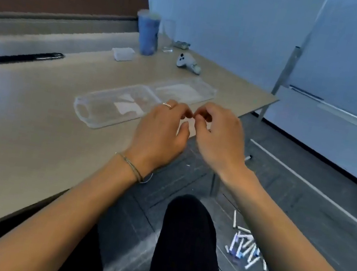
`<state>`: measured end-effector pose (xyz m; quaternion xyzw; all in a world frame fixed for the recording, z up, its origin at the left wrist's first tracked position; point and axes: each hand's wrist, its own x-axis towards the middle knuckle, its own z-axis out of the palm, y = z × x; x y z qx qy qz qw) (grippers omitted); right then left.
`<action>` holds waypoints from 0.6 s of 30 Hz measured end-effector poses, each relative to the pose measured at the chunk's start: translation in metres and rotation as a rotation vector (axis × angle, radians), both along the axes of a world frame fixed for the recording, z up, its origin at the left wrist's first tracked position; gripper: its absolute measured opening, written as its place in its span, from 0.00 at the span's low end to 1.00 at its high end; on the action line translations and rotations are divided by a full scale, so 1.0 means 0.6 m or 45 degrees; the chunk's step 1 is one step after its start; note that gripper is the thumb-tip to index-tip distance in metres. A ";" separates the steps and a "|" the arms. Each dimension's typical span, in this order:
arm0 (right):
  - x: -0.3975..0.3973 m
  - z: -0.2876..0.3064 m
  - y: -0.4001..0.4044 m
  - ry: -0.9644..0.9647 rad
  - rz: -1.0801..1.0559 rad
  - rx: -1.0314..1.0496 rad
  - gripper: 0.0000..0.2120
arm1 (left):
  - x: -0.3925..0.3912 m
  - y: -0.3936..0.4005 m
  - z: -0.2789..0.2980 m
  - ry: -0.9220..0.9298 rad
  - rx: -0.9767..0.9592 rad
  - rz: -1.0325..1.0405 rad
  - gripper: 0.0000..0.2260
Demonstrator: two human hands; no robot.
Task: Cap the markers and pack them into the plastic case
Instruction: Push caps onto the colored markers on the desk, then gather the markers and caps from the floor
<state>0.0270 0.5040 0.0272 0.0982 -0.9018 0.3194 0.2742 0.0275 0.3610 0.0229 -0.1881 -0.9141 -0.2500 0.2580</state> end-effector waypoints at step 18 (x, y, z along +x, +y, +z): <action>-0.050 -0.289 0.469 -0.529 -0.580 -0.069 0.08 | -0.148 0.456 -0.275 -0.567 -0.208 -0.631 0.09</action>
